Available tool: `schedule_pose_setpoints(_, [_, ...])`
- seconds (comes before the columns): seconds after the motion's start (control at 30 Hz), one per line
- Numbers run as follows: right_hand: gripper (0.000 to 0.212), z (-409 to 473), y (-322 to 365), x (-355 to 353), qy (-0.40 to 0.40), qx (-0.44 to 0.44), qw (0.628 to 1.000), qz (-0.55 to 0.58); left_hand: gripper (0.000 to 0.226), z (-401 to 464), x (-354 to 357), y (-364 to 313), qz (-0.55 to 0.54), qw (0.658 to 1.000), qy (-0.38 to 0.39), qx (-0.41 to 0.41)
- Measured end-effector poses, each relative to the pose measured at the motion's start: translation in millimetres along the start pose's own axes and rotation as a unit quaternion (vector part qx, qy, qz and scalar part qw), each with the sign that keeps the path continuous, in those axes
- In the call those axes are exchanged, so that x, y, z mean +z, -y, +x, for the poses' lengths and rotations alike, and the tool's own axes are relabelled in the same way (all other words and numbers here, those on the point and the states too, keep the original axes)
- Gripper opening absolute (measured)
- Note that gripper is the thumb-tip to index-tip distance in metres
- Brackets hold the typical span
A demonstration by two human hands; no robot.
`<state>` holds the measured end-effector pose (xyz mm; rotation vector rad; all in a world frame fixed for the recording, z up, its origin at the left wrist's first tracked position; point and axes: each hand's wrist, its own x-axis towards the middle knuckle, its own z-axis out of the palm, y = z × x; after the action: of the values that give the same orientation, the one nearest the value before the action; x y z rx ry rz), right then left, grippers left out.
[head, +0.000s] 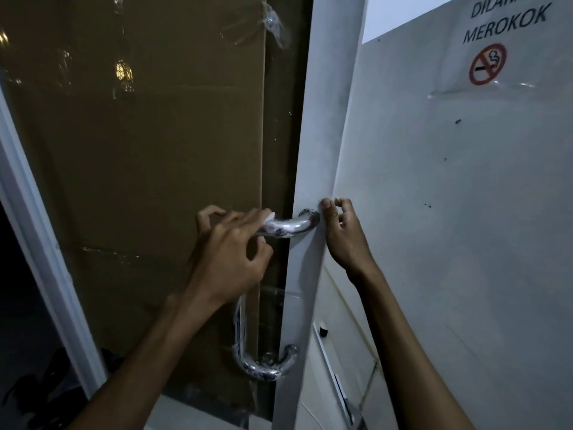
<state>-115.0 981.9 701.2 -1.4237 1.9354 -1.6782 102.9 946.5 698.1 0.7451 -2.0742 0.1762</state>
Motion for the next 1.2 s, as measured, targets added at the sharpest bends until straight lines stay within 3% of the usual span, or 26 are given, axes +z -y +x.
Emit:
schedule_pose_setpoints(0.3, [0.079, 6, -8, 6, -0.047, 0.002, 0.998, -0.044, 0.077, -18, 14, 2, 0.020, 0.999, 0.046, 0.012])
schedule_pose_setpoints(0.57, [0.075, 8, -2, 3, -0.051, 0.010, 0.997, -0.056, 0.094, -32, 21, -10, 0.089, 0.995, 0.039, 0.032])
schedule_pose_setpoints(0.77, [0.051, 7, 3, -1, -0.057, 0.002, 0.994, -0.089, 0.101, -36, 35, -17, 0.121, 0.991, 0.041, 0.033])
schedule_pose_setpoints(1.2, [0.050, 17, -5, -2, -0.058, -0.016, 0.994, -0.086, 0.103, -34, 58, -28, 0.146, 0.989, 0.029, 0.014])
